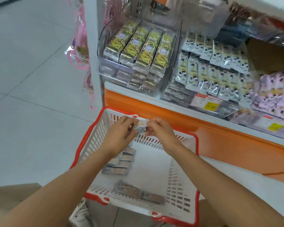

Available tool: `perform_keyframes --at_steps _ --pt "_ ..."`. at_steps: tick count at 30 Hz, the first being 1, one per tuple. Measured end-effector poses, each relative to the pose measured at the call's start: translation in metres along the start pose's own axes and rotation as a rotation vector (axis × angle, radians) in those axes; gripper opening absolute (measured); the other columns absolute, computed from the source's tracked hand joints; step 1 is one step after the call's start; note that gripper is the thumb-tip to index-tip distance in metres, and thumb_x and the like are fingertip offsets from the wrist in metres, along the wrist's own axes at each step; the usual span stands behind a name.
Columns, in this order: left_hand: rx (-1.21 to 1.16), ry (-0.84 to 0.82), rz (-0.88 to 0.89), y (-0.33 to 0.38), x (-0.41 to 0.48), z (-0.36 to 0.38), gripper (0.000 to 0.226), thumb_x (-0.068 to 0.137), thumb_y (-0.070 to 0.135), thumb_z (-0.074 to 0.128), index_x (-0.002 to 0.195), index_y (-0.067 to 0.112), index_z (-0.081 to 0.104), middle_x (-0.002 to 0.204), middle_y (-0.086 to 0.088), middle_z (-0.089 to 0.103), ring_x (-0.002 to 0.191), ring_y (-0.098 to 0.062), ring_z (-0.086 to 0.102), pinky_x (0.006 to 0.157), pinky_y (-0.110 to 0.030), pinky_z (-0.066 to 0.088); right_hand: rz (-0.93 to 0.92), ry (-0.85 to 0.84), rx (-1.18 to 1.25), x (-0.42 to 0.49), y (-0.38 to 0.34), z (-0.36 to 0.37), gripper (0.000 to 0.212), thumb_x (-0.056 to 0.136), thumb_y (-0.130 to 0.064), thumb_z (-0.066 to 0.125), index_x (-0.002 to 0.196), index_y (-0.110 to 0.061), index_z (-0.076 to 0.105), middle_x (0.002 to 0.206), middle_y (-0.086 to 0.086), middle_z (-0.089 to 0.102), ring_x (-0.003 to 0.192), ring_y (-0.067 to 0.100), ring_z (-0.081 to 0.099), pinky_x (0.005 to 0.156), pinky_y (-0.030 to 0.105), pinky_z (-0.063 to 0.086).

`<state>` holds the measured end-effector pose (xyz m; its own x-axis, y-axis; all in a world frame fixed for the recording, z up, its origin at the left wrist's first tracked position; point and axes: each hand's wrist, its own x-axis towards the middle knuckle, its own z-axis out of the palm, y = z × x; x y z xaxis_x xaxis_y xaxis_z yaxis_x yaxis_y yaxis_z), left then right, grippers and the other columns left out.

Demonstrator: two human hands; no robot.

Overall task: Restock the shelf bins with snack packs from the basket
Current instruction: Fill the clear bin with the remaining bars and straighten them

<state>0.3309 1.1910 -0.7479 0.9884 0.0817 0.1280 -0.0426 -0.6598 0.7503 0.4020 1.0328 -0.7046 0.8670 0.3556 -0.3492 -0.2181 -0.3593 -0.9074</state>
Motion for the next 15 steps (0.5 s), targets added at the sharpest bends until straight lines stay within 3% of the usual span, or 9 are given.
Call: perform_keyframes --at_steps 3,5,8,11,15 --pt "-0.229 -0.026 -0.05 0.028 0.007 -0.001 0.023 0.099 0.027 0.054 0.12 0.018 0.059 0.106 0.002 0.06 0.093 -0.01 0.058 0.081 -0.032 0.049 -0.103 -0.007 0.133 -0.023 -0.006 -0.025 0.014 0.096 -0.025 0.058 0.094 -0.012 0.064 0.1 0.007 0.071 0.09 0.023 0.069 0.082 0.032 0.057" --pt "-0.439 -0.065 -0.124 0.05 0.01 -0.001 0.019 0.1 0.021 0.053 0.118 0.02 0.058 0.105 0.002 0.063 0.091 -0.004 0.06 0.081 -0.027 0.049 -0.192 0.027 0.058 -0.036 -0.004 -0.041 0.007 0.094 -0.023 0.063 0.099 -0.017 0.063 0.107 0.005 0.069 0.098 0.02 0.066 0.087 0.033 0.055" --pt "-0.669 -0.089 -0.205 0.079 0.014 0.0 0.018 0.102 0.02 0.05 0.116 0.02 0.062 0.105 0.003 0.067 0.093 -0.004 0.062 0.084 -0.025 0.047 -0.299 0.069 -0.105 -0.055 -0.001 -0.061 0.026 0.087 -0.016 0.072 0.11 -0.018 0.06 0.114 -0.002 0.065 0.105 0.013 0.06 0.09 0.03 0.051" --pt "-0.801 -0.119 -0.214 0.101 0.025 0.004 0.025 0.103 0.02 0.047 0.122 0.014 0.062 0.116 -0.006 0.069 0.105 -0.026 0.063 0.091 -0.035 0.051 -0.404 0.128 -0.154 -0.074 -0.007 -0.079 0.031 0.085 -0.014 0.074 0.113 -0.018 0.059 0.109 -0.006 0.065 0.096 0.007 0.06 0.081 0.024 0.051" --pt "-0.72 -0.098 -0.107 0.144 0.039 0.01 0.026 0.103 0.013 0.046 0.126 0.01 0.057 0.113 -0.001 0.067 0.101 -0.014 0.063 0.081 -0.014 0.049 -0.478 0.26 -0.177 -0.088 -0.027 -0.11 0.031 0.084 -0.014 0.074 0.11 -0.02 0.059 0.098 -0.005 0.063 0.085 0.007 0.058 0.074 0.019 0.049"
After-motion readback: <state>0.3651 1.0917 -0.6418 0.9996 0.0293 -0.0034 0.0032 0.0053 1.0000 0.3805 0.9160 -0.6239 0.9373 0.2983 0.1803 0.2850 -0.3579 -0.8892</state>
